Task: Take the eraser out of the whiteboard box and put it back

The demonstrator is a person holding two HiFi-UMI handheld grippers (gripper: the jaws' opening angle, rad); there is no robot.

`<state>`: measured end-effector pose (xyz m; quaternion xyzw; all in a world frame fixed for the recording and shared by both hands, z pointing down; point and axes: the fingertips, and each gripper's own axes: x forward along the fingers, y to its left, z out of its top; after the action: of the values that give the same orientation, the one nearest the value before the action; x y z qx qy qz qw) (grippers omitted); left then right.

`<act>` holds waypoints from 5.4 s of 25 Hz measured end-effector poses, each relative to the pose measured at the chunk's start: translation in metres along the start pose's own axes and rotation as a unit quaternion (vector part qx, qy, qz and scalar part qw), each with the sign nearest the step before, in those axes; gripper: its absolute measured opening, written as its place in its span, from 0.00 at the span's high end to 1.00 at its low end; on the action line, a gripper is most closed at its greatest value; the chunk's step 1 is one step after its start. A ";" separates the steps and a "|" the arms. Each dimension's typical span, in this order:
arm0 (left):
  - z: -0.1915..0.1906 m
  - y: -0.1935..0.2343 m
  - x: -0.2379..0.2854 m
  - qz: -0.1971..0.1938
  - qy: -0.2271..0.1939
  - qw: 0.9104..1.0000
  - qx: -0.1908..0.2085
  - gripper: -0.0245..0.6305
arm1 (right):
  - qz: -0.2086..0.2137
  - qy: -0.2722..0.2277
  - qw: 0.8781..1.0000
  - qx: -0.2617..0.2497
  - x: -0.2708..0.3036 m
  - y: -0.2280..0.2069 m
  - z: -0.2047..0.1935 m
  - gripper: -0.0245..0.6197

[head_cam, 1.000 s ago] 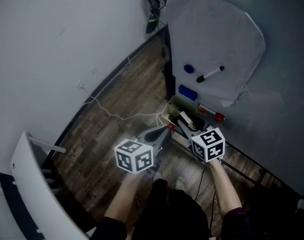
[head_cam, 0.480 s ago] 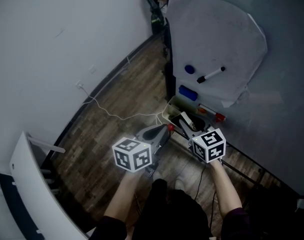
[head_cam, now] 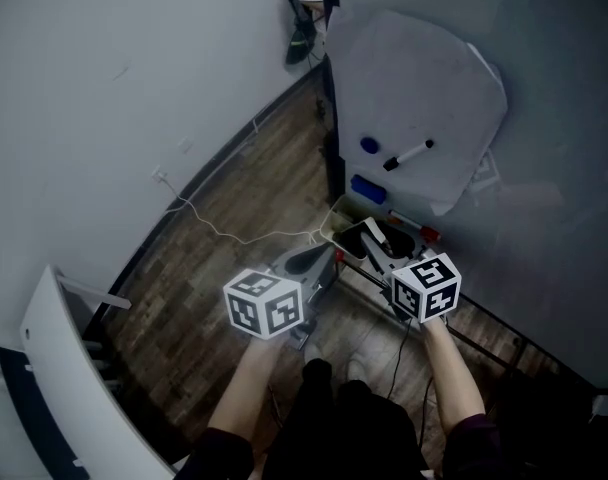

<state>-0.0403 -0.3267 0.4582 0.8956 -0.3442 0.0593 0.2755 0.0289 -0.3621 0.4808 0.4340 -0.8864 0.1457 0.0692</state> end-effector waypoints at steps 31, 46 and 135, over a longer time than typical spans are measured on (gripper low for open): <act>0.126 -0.125 -0.068 -0.070 -0.119 0.980 0.146 0.95 | 0.007 -0.222 0.973 -0.067 -0.129 0.068 0.187 0.78; 0.151 -0.153 -0.093 -0.091 -0.161 0.968 0.168 0.96 | 0.011 -0.267 0.960 -0.081 -0.159 0.084 0.217 0.78; 0.026 0.026 -0.010 -0.107 -0.019 0.990 0.088 0.96 | -0.046 -0.023 0.964 -0.262 0.020 0.004 0.016 0.78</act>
<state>-0.0665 -0.3509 0.4448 0.9491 -0.2449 0.0420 0.1938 0.0132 -0.3796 0.4701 0.4443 -0.8739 -0.1053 0.1670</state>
